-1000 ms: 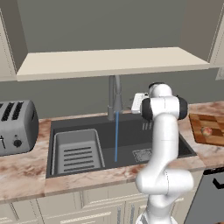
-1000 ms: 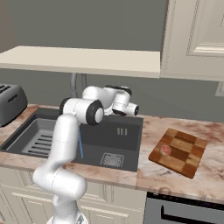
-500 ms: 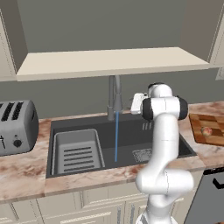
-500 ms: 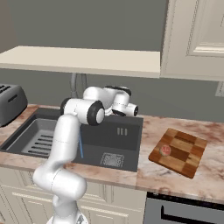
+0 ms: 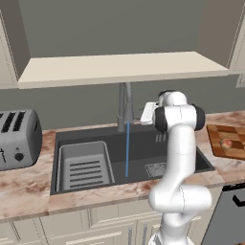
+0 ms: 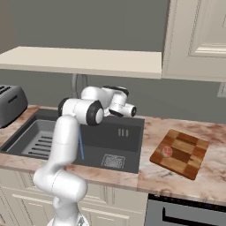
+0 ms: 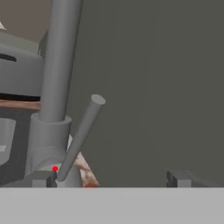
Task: Pick the peach from the sink and place it on the cutting board to airdry. Then turn off the sink faucet.
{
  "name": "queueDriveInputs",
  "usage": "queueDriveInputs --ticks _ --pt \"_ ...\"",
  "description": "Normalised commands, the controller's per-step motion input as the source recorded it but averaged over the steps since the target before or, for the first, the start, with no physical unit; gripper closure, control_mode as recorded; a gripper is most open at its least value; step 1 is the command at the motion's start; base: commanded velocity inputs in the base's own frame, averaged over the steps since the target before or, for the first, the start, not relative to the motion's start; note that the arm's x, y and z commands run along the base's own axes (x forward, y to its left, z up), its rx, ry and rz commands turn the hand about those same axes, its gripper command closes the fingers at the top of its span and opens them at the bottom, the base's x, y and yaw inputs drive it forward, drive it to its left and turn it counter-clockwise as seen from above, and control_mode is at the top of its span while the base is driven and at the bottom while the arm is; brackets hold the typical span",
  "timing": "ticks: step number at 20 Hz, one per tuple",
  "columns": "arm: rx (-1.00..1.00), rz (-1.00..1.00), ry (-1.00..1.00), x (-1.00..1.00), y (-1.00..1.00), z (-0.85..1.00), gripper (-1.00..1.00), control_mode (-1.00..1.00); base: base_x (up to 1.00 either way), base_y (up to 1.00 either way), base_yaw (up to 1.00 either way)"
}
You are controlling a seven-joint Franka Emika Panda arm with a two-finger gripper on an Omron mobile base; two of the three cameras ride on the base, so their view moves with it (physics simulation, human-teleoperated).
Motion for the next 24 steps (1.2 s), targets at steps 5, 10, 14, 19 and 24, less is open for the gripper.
queueDriveInputs --ticks 5,10,14,19,24 --pt "0.03 0.04 0.06 0.45 0.13 -0.14 -1.00 -1.00 0.00 0.00 0.00" --pt "0.06 0.11 0.05 0.48 0.02 -0.13 -1.00 -1.00 0.00 0.00 0.00" --pt "0.09 0.18 0.05 0.46 0.01 -0.13 -1.00 -1.00 0.00 0.00 0.00" --pt "0.07 0.20 0.05 0.35 0.20 -0.13 -1.00 -1.00 0.00 0.00 0.00" --pt "0.05 0.20 0.06 0.31 0.41 -0.11 -1.00 -1.00 0.00 0.00 0.00"
